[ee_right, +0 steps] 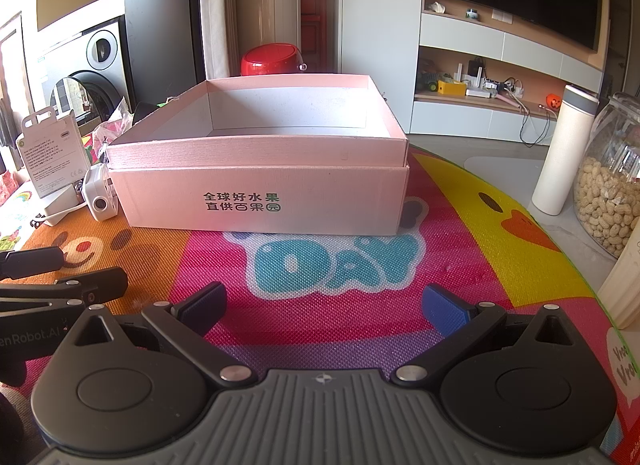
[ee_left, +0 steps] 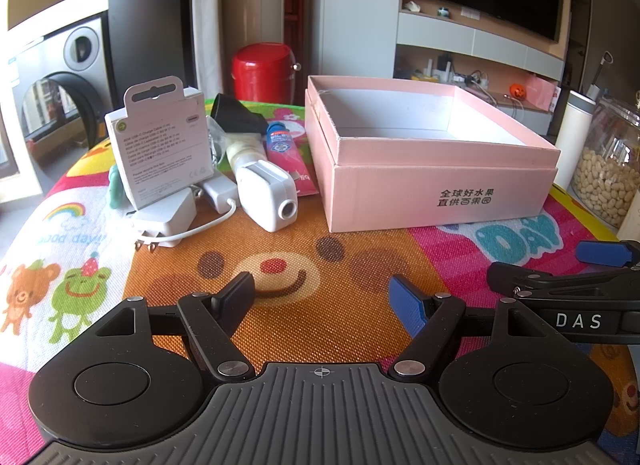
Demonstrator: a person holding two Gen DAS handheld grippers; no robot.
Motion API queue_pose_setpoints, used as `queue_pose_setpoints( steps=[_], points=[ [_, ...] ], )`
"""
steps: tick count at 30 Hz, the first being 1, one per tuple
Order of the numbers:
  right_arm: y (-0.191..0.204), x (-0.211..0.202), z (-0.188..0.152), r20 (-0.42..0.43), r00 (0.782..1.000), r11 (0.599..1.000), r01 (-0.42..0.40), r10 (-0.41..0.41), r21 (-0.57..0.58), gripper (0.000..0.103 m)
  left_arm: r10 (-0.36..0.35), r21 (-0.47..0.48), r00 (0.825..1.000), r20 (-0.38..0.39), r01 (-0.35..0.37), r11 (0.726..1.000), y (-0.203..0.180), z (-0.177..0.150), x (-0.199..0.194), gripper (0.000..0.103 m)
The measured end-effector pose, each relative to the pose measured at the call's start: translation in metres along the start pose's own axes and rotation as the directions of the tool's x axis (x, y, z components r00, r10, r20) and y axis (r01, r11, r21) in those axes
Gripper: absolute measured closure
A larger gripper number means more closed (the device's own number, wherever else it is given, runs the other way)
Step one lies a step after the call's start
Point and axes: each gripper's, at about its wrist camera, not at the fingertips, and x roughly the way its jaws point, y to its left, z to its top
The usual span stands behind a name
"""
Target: Organize rigid objects
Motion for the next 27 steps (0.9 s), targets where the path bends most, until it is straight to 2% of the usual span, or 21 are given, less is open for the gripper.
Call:
queue_pose_setpoints(
  steps=[27],
  points=[
    [-0.0026,0.0016,-0.0004,-0.002,1.000,1.000,-0.013,0.013,0.013,0.000,0.018,0.020,1.000,0.001,-0.018,1.000,-0.0044,-0.0010,0.0022,0.024]
  ],
)
